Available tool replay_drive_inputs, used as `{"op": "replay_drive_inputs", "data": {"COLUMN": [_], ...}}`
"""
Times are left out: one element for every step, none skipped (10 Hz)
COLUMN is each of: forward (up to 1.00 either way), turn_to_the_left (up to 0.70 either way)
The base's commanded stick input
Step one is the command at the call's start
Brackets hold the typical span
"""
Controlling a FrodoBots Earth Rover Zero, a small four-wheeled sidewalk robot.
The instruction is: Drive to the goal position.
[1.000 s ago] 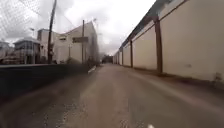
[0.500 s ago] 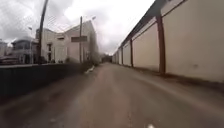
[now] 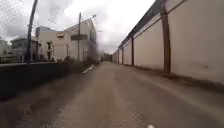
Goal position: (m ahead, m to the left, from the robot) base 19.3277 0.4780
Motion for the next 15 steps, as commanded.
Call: {"op": "replay_drive_inputs", "data": {"forward": [0.7,0.7,0.7,0.7,0.7,0.7,0.7,0.7,0.7,0.7,0.7,0.7,0.7,0.7,0.7], "turn_to_the_left": [0.0,0.0,0.0,0.0,0.0,0.0,0.0,0.0,0.0,0.0,0.0,0.0,0.0,0.0,0.0]}}
